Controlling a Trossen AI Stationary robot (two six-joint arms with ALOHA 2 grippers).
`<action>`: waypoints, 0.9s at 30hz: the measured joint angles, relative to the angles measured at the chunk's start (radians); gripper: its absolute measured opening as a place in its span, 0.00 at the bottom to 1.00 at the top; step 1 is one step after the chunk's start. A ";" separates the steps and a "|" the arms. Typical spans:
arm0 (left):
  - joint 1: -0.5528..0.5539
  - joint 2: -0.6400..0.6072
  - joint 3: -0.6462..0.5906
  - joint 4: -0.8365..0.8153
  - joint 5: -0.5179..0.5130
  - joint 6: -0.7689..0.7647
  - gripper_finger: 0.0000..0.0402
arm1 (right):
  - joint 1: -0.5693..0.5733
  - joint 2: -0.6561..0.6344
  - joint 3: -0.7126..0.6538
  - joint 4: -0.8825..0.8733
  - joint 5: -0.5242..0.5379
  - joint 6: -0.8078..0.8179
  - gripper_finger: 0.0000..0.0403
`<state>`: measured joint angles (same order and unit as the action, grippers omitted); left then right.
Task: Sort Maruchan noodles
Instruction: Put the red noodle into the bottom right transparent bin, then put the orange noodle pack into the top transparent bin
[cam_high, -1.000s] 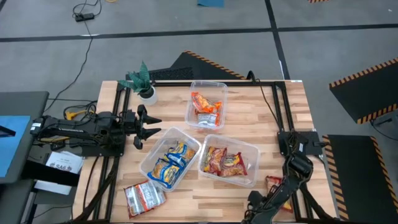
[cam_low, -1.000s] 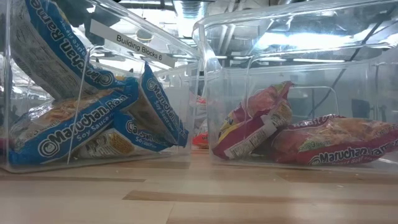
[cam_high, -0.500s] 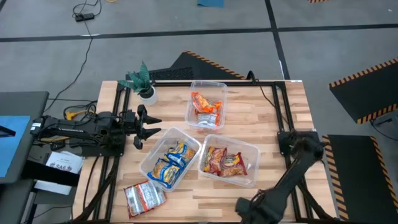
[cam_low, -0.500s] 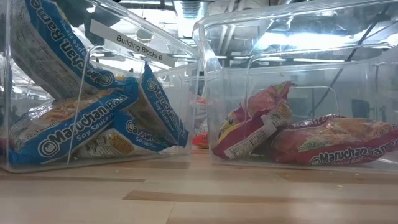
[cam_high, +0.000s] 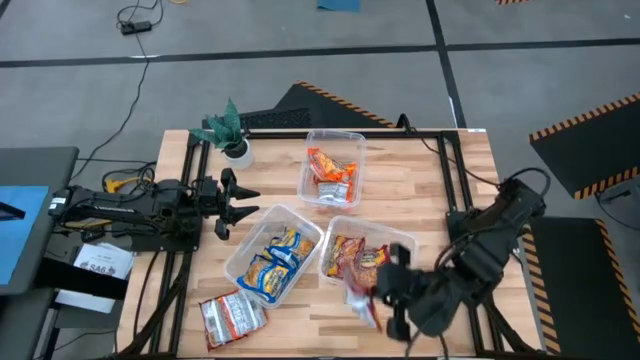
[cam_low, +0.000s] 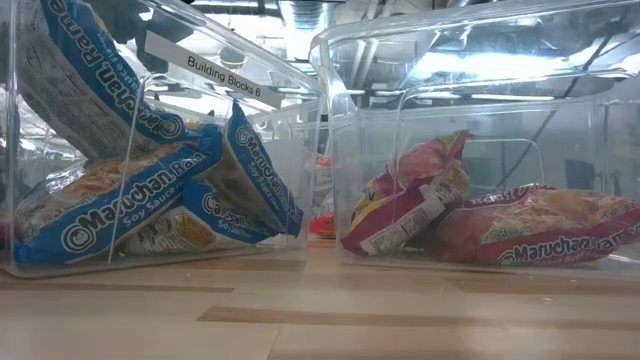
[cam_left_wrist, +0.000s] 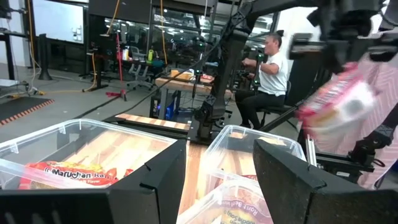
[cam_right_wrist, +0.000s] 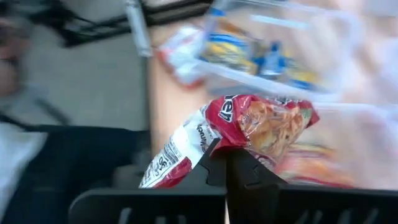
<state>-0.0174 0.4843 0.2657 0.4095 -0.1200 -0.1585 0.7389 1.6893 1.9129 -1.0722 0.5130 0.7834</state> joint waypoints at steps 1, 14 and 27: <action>0.000 0.000 0.000 0.000 0.000 0.000 0.43 | -0.011 -0.003 0.000 -0.035 0.012 -0.004 0.01; 0.000 0.000 0.000 0.000 0.000 -0.001 0.43 | -0.165 0.000 -0.044 -0.262 -0.036 0.123 0.10; 0.000 0.000 0.000 -0.001 0.000 -0.003 0.43 | -0.176 0.001 -0.044 -0.412 -0.040 0.165 0.48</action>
<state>-0.0174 0.4843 0.2657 0.4088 -0.1200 -0.1619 0.5631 1.6901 1.8690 -1.4844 0.4725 0.9487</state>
